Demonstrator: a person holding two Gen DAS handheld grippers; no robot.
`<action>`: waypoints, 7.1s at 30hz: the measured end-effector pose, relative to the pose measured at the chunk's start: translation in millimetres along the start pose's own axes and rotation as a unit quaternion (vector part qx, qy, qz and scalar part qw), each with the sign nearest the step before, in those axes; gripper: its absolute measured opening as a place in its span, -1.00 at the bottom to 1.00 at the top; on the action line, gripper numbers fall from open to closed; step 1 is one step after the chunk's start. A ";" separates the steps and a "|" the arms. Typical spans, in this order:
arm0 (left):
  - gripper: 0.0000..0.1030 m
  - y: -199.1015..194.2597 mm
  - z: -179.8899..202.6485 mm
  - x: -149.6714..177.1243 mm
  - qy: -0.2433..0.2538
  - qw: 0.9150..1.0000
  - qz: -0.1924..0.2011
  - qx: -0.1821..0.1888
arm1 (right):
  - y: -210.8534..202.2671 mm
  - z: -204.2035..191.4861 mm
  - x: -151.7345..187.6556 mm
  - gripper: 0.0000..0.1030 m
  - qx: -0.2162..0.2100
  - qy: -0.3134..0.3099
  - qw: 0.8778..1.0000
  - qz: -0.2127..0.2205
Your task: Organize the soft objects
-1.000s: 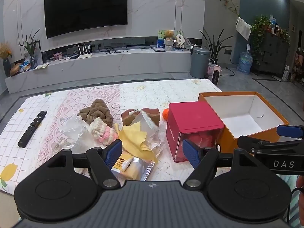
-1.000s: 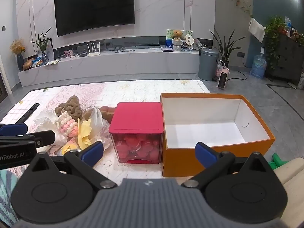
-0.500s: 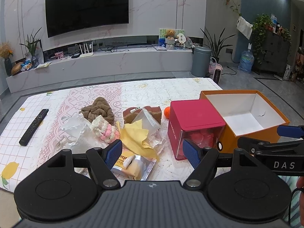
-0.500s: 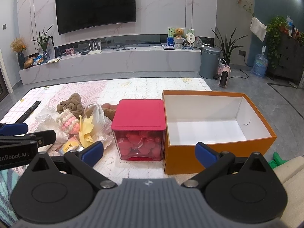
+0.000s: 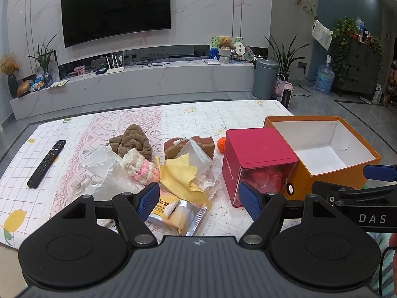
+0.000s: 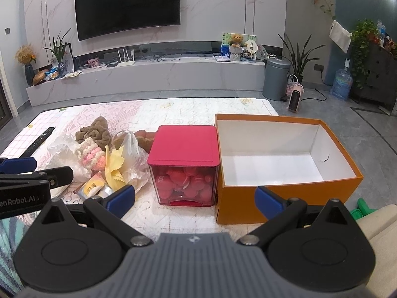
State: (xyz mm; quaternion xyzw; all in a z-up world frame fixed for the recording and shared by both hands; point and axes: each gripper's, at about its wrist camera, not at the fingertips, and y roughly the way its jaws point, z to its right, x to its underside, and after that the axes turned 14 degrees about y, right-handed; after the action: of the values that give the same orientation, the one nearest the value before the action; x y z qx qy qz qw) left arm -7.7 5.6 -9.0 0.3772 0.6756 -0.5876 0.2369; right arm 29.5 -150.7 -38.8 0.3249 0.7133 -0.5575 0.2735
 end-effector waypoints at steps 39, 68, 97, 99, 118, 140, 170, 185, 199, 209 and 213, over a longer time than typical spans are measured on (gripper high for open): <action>0.65 1.6 -4.9 5.4 -0.007 1.000 -0.004 0.002 | 4.3 -4.4 3.1 0.95 0.007 -0.004 1.000 -0.017; 0.10 27.3 -52.0 39.6 -0.023 0.999 -0.031 -0.034 | 51.1 -46.4 21.6 0.50 -0.092 -0.056 0.993 -0.048; 0.39 151.7 -147.4 38.0 -0.192 0.976 -0.087 -0.052 | 213.6 -166.3 24.9 0.00 -0.101 -0.234 0.964 -0.070; 0.39 159.7 -147.5 39.1 -0.186 0.976 -0.091 -0.062 | 220.6 -166.0 29.1 -0.15 -0.095 -0.237 0.964 -0.077; -0.87 107.0 -141.6 38.5 -0.138 0.983 -0.020 -0.118 | 181.3 -156.3 4.7 -0.99 -0.138 -0.192 0.971 -0.035; -0.87 12.3 -142.7 35.4 -0.120 0.991 0.039 -0.053 | 86.7 -121.8 4.4 -0.98 -0.180 -0.107 0.978 -0.010; 0.33 151.4 -208.4 119.8 -0.306 0.911 -0.273 -0.042 | 132.5 -117.0 40.9 -0.92 -0.172 -0.087 0.977 -0.090; -0.46 157.8 -195.1 113.7 -0.272 0.922 -0.269 -0.057 | 121.8 -115.2 40.8 -0.88 -0.178 -0.086 0.977 -0.080; -0.65 75.2 -161.1 82.1 -0.224 0.966 -0.122 -0.039 | 92.5 -92.8 30.9 -0.92 -0.190 -0.062 0.979 -0.050; -0.65 26.1 -100.2 12.2 -0.132 0.991 -0.028 -0.001 | 50.2 -62.8 11.3 -0.93 -0.184 -0.047 0.982 0.002; -0.65 23.2 -67.2 -11.2 -0.078 0.997 0.000 0.007 | 36.2 -38.2 0.6 -0.93 -0.162 -0.032 0.986 0.028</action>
State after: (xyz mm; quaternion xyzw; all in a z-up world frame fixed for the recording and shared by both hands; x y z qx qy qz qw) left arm 25.6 69.0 -1.5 0.3323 0.6508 -0.6197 0.2864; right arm 55.9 -107.4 -52.9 0.2780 0.7759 -0.4368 0.3604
